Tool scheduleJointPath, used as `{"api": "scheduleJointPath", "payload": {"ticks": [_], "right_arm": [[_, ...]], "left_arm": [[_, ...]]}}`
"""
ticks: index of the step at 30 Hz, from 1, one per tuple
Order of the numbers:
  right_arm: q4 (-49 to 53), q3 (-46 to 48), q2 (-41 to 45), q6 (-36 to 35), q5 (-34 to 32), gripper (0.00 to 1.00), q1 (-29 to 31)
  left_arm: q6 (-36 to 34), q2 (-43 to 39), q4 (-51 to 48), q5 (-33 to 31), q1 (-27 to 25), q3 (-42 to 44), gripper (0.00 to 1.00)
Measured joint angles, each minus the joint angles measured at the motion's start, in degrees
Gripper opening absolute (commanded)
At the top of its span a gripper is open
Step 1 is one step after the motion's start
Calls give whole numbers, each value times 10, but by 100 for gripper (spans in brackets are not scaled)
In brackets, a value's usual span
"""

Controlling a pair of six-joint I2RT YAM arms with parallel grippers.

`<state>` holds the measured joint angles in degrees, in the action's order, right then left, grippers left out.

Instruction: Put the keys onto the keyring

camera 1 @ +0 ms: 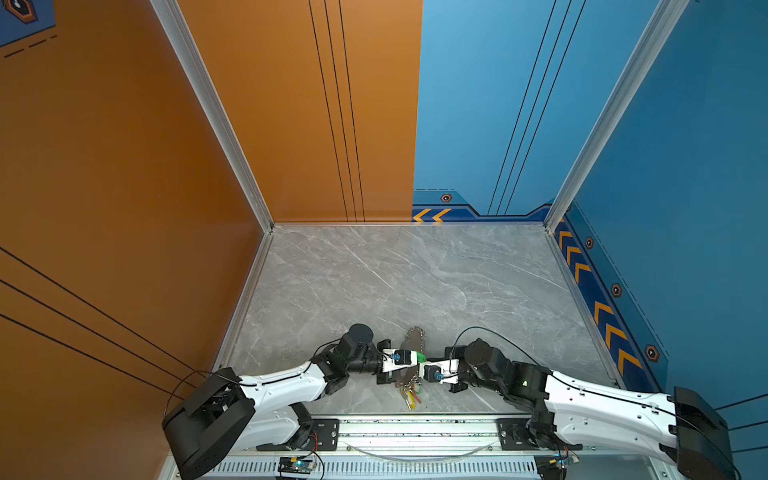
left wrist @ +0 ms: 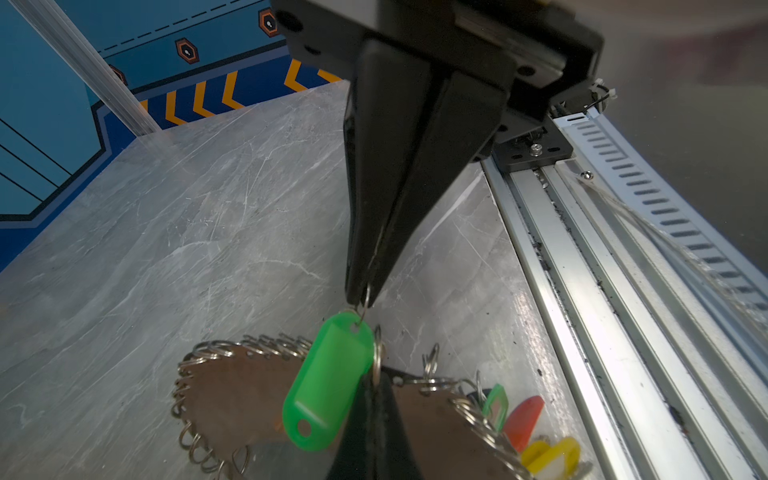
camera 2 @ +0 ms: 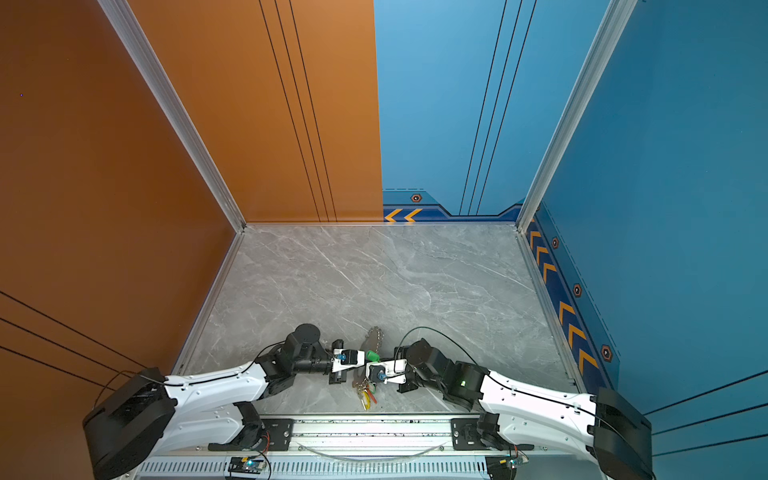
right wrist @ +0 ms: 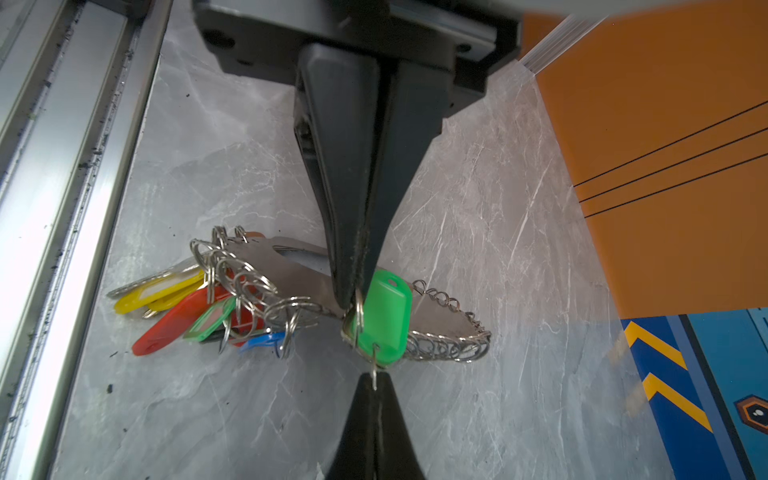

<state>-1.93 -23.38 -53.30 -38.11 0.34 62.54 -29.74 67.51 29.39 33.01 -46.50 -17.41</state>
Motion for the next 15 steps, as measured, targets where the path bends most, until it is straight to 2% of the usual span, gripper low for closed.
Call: {"api": "scheduleJointPath", "payload": {"ticks": [7,15], "right_arm": [[0,0,4,0,10,0,-2],[0,0,25,11,-28,0,-26]], "left_arm": [[0,0,0,0,0,0,0],[0,0,0,0,1,0,0]]}}
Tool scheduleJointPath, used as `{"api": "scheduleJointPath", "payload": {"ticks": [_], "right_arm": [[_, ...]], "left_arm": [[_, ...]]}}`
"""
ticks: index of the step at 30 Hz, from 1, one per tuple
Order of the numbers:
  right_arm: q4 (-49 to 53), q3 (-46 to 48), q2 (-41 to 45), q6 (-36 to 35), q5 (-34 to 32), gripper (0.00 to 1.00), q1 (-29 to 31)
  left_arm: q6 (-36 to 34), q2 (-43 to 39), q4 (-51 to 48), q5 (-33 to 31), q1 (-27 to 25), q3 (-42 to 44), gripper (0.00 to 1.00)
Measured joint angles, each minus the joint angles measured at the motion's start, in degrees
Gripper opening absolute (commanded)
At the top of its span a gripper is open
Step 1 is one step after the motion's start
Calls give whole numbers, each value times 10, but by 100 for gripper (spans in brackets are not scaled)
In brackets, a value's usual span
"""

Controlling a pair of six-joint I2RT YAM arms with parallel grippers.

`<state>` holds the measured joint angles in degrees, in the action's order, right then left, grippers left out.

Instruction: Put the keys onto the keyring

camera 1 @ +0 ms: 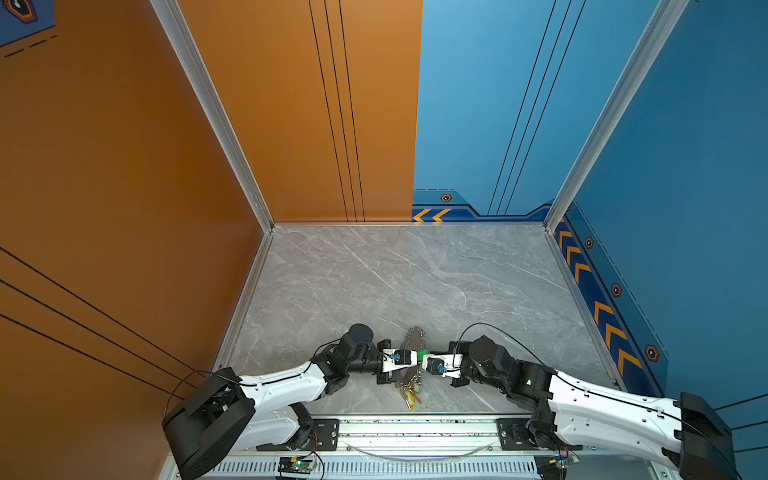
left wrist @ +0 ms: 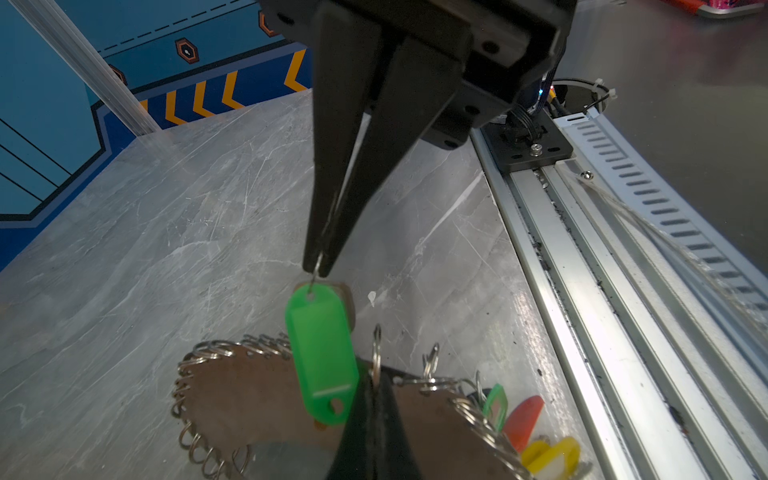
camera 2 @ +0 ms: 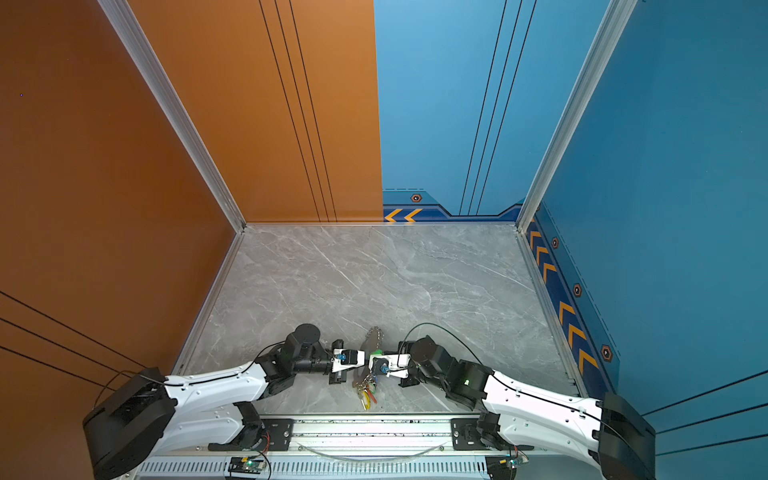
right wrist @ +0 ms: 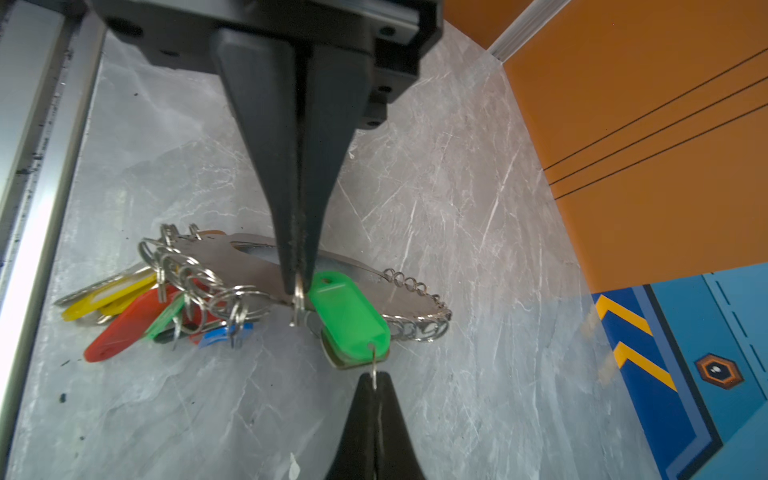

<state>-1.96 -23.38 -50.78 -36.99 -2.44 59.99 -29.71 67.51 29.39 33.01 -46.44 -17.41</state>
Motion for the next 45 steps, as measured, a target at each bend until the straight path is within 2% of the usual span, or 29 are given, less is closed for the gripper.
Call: {"api": "scheduleJointPath", "payload": {"ticks": [9,15,17,25,34,40,45], "right_arm": [[0,0,8,5,-14,0,7],[-7,28,117,22,-40,0,-12],[-16,28,130,25,-53,0,-15],[7,22,10,25,-27,0,7],[13,22,18,25,42,0,5],[14,16,7,24,81,0,3],[12,3,-5,23,96,0,3]], "left_arm": [[0,0,0,0,0,0,0],[0,0,0,-5,0,0,0],[0,0,0,-7,0,0,0],[0,0,0,-12,0,0,0],[0,0,0,-10,0,0,0],[0,0,0,13,0,0,0],[0,1,0,25,0,0,0]]}}
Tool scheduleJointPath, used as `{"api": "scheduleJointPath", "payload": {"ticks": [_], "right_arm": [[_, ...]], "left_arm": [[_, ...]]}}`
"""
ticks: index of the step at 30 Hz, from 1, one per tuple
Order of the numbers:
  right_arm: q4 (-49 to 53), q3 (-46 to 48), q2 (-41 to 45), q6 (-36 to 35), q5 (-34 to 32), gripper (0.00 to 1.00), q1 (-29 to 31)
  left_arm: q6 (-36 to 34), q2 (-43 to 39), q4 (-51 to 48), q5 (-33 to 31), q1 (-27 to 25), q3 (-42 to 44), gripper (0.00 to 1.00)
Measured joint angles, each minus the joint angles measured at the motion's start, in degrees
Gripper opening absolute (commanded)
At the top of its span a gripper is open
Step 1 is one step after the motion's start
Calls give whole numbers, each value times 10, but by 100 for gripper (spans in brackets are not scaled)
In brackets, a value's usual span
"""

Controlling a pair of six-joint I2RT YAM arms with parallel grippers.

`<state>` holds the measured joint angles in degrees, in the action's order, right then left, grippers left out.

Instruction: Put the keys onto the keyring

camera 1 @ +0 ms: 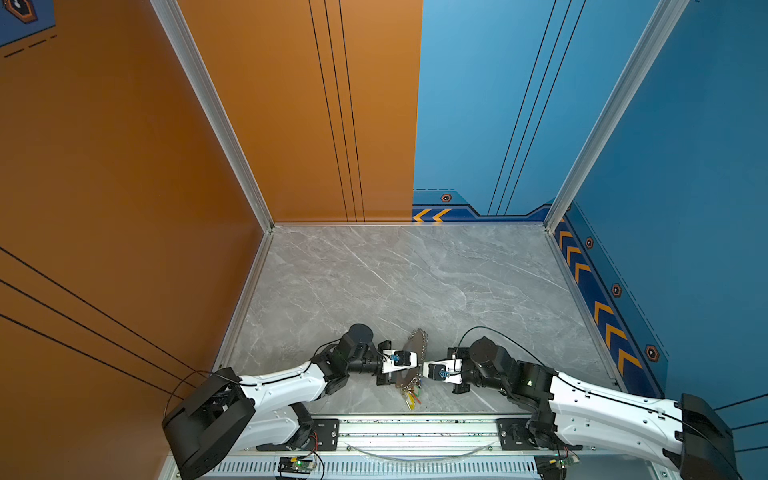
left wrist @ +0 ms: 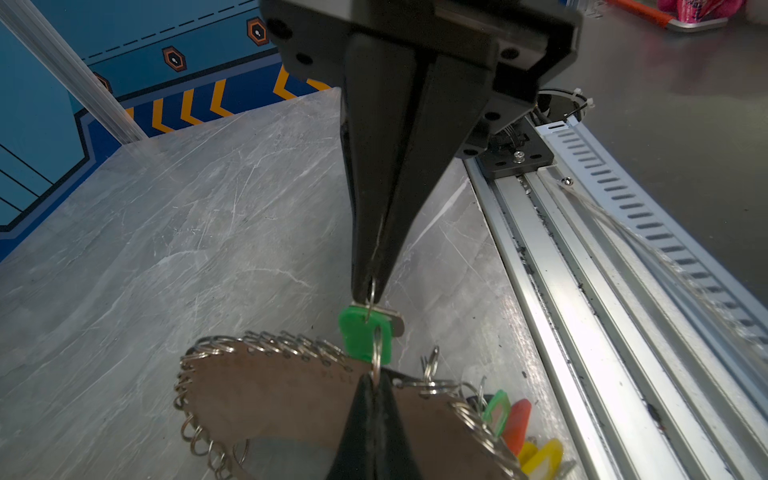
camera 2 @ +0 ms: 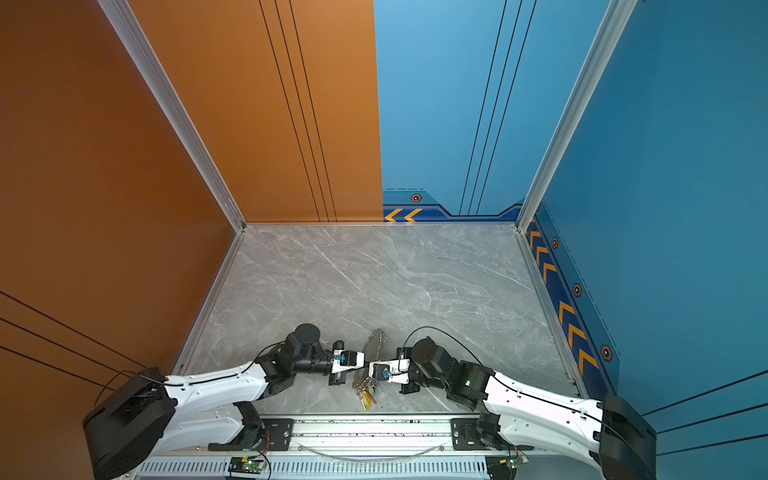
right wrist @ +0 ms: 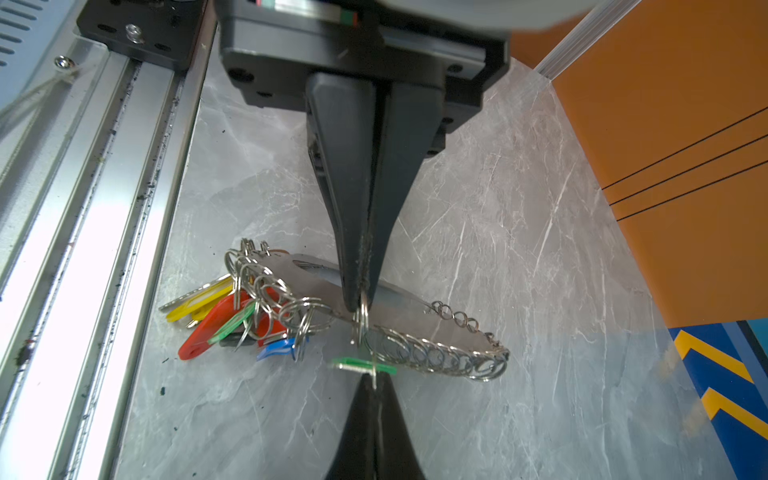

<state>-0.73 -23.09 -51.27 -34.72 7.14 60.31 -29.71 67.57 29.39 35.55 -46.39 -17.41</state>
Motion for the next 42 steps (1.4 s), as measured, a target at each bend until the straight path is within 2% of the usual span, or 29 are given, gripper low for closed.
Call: {"api": "scheduleJointPath", "payload": {"ticks": [42], "right_arm": [[3,-2,-7,-15,21,0,1]], "left_arm": [[0,2,0,5,0,0,0]]}}
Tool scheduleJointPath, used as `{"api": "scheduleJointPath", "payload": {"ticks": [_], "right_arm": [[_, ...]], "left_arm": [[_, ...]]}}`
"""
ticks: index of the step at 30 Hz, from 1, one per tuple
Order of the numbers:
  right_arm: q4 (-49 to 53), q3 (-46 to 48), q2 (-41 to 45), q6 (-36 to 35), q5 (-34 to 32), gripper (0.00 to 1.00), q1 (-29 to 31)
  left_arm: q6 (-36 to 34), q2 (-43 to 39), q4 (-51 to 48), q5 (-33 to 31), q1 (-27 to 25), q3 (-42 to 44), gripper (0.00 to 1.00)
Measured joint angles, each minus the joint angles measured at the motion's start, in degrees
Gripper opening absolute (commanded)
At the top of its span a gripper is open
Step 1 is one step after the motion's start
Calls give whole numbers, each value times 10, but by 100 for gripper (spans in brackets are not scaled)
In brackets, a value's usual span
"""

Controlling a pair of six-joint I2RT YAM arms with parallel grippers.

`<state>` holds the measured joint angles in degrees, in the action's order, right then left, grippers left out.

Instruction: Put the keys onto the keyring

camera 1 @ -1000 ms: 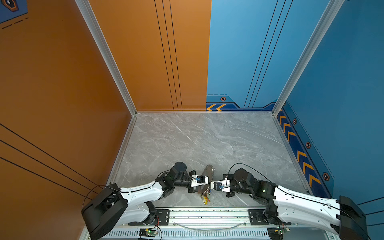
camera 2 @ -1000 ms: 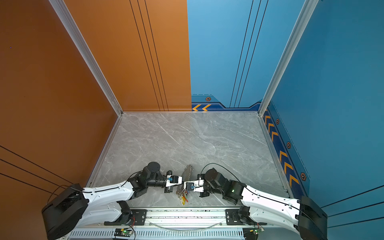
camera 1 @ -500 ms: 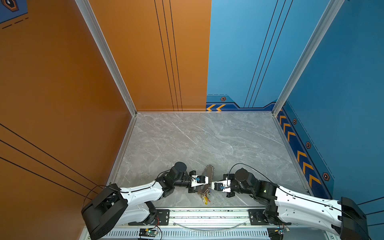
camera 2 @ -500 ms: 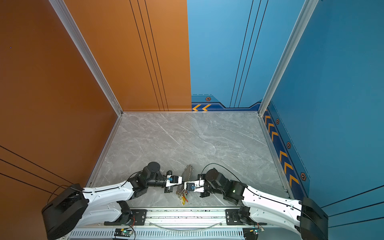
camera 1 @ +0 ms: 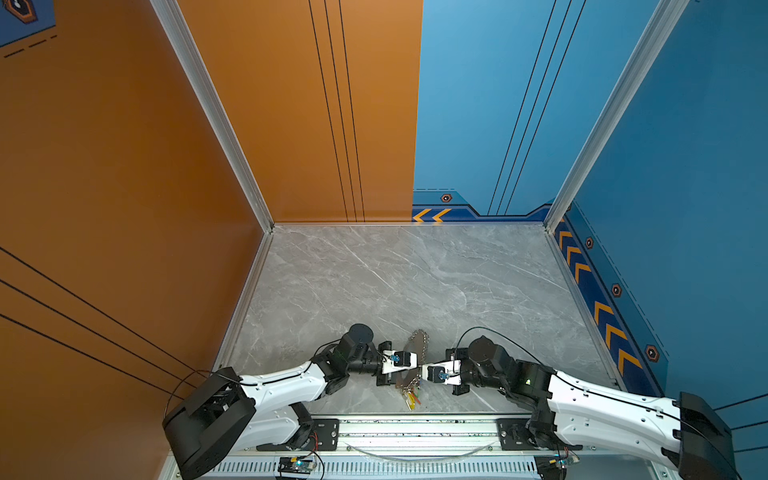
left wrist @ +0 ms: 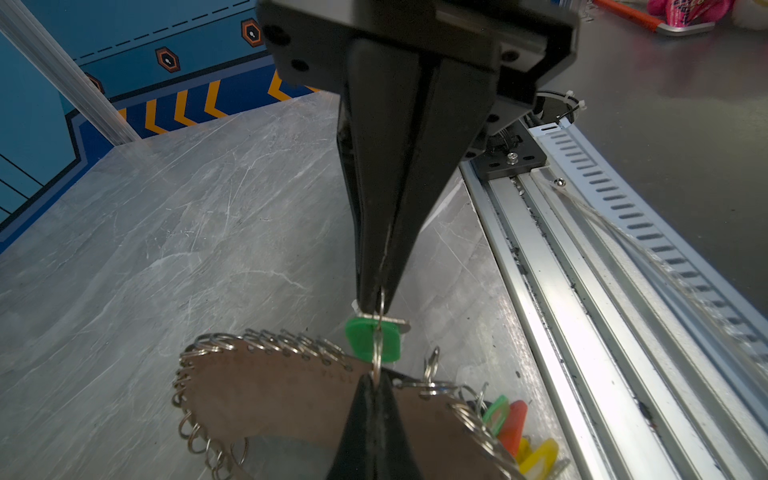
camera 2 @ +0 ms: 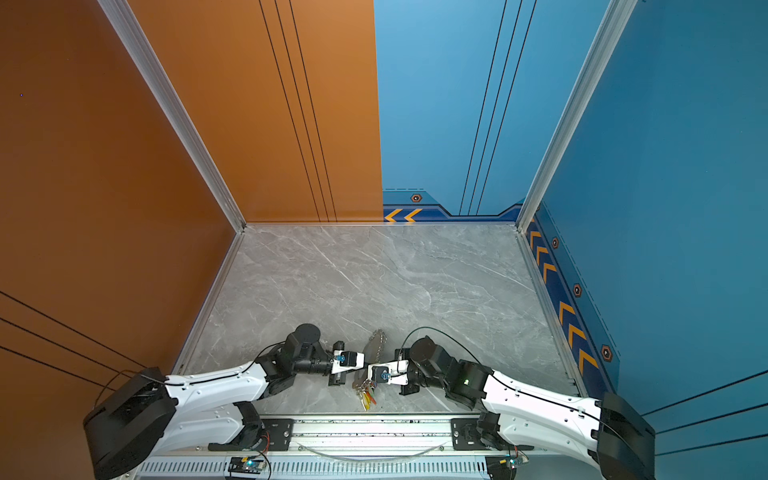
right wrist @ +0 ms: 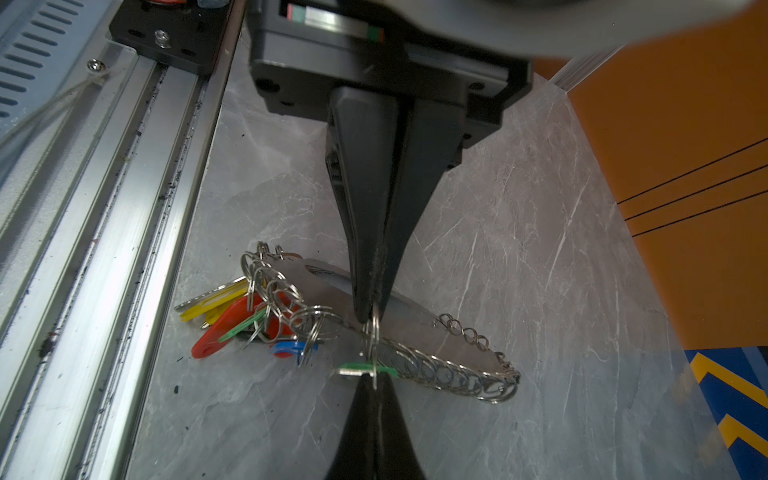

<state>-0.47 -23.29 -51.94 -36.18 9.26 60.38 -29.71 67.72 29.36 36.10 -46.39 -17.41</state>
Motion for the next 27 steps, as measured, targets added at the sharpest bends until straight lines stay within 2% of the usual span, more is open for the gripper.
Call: {"api": "scheduleJointPath", "payload": {"ticks": [19,27], "right_arm": [[-6,-1,-23,0,0,0,4],[-5,-1,4,0,2,0,8]], "left_arm": [[0,9,-2,7,0,0,0],[2,12,3,4,0,0,0]]}}
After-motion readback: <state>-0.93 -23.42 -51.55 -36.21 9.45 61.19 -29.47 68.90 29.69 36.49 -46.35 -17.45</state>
